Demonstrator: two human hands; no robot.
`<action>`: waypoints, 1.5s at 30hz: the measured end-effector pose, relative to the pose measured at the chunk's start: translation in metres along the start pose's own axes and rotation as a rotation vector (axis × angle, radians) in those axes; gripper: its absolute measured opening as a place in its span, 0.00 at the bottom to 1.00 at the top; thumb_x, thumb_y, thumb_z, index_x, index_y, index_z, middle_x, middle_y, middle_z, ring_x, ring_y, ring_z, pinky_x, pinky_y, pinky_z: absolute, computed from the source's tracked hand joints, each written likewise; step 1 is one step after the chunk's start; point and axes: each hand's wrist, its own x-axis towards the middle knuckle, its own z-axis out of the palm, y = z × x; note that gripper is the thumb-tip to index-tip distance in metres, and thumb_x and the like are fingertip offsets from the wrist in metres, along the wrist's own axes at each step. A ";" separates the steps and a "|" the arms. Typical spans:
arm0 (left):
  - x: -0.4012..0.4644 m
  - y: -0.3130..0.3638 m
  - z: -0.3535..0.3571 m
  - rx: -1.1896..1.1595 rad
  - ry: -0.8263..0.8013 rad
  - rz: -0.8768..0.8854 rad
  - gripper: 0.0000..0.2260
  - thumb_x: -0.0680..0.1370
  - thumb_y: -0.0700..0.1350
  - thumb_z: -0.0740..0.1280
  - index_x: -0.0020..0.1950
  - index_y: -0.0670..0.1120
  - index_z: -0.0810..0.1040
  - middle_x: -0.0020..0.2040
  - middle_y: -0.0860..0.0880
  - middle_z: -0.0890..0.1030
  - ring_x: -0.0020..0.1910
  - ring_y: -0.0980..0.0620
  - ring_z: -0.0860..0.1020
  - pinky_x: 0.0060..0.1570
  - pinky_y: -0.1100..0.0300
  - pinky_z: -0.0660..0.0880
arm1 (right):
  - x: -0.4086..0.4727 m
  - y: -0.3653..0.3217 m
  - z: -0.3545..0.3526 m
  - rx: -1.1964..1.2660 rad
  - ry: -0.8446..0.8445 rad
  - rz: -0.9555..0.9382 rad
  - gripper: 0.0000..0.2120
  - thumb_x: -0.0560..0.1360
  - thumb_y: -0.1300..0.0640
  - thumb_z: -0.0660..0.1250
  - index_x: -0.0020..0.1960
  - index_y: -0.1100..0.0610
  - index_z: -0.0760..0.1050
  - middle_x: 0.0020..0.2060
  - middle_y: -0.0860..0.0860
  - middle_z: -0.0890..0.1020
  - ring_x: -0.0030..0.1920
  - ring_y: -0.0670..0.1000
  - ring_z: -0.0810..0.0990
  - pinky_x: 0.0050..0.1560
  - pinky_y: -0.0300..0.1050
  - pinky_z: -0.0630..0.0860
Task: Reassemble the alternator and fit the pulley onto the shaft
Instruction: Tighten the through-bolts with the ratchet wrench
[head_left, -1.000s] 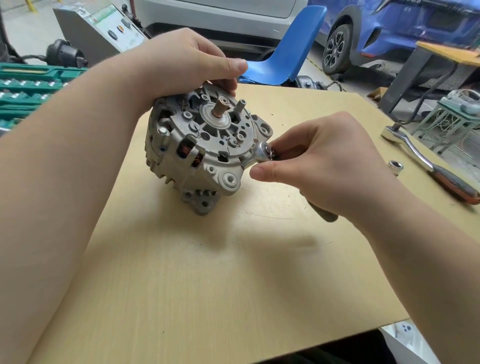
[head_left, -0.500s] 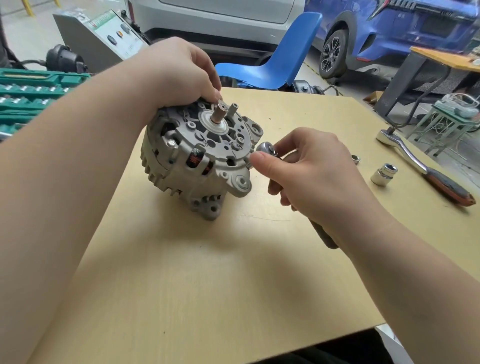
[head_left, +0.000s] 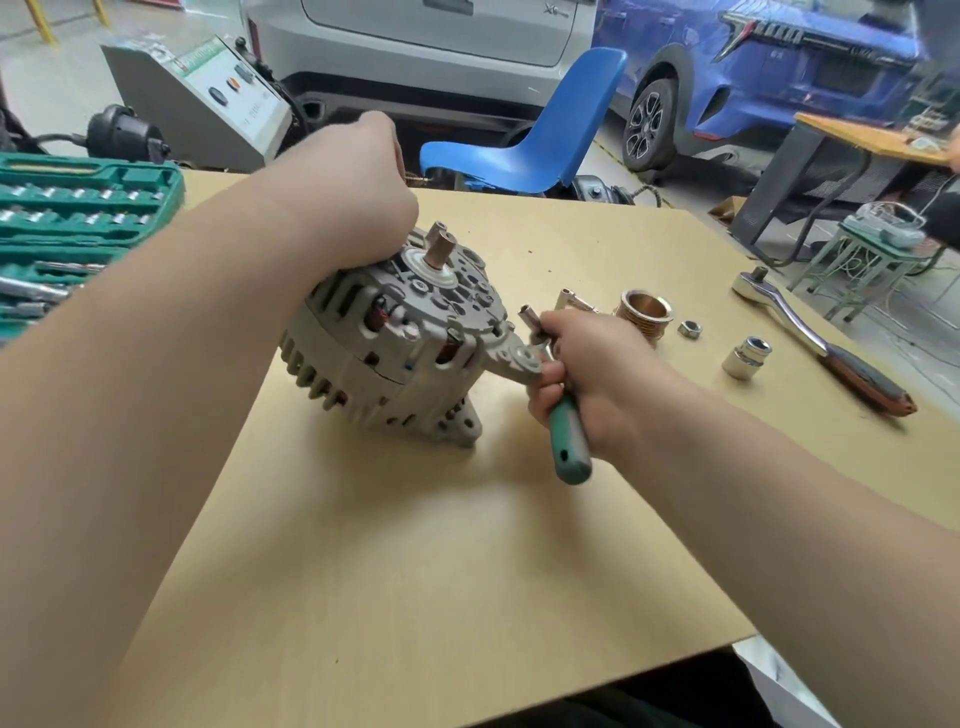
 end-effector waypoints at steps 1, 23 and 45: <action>-0.002 0.000 0.001 0.017 -0.003 0.003 0.11 0.81 0.39 0.61 0.63 0.48 0.71 0.49 0.46 0.73 0.51 0.40 0.72 0.49 0.49 0.67 | 0.003 0.002 -0.001 -0.027 0.002 -0.033 0.09 0.84 0.54 0.63 0.46 0.57 0.73 0.26 0.51 0.73 0.19 0.45 0.65 0.19 0.35 0.63; -0.005 0.001 -0.008 -0.188 -0.250 0.048 0.11 0.77 0.51 0.71 0.44 0.69 0.87 0.39 0.60 0.85 0.39 0.55 0.85 0.36 0.58 0.78 | 0.007 -0.016 -0.055 -0.809 -0.271 -0.851 0.10 0.78 0.42 0.68 0.51 0.47 0.83 0.35 0.53 0.82 0.33 0.48 0.75 0.37 0.55 0.73; -0.006 -0.003 -0.010 -0.236 -0.252 0.045 0.04 0.77 0.59 0.75 0.45 0.69 0.88 0.38 0.65 0.85 0.41 0.57 0.84 0.35 0.60 0.76 | 0.019 -0.061 -0.044 -1.493 -0.409 -1.068 0.14 0.85 0.52 0.63 0.69 0.50 0.79 0.56 0.45 0.83 0.53 0.49 0.77 0.54 0.40 0.72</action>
